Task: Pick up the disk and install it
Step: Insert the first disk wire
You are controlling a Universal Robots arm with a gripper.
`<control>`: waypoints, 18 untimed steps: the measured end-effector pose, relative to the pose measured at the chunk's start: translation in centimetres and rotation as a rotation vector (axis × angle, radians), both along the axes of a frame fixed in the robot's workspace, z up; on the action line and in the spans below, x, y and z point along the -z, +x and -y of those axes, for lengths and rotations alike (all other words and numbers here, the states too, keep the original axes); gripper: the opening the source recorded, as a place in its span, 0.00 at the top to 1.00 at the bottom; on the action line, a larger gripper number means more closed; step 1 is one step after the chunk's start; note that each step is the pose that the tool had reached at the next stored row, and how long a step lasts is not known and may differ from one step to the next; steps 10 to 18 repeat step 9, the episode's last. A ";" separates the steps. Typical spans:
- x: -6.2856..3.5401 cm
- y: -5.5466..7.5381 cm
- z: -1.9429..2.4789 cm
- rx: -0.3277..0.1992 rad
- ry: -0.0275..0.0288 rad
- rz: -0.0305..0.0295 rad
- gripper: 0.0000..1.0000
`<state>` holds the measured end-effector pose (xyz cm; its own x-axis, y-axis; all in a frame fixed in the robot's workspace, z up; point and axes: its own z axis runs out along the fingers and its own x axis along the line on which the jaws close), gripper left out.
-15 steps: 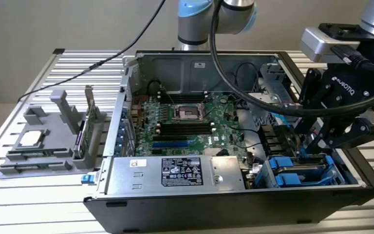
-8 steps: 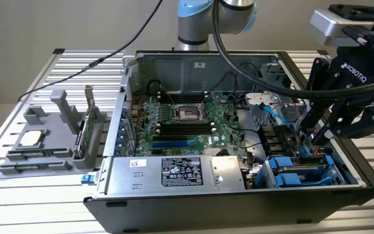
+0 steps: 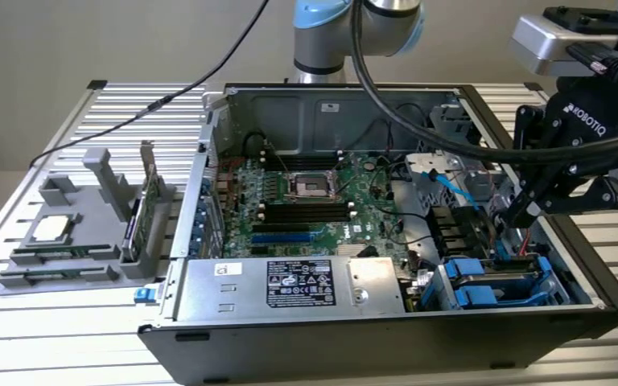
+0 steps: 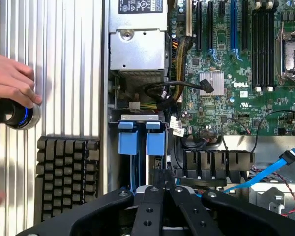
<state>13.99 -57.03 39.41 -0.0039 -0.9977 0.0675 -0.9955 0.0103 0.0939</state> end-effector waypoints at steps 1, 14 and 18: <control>0.00 0.0 0.00 0.000 0.0000 0.0000 0.89; 0.00 0.0 0.00 0.000 0.0000 0.0000 0.89; 0.00 0.0 0.00 0.000 0.0000 0.0000 0.89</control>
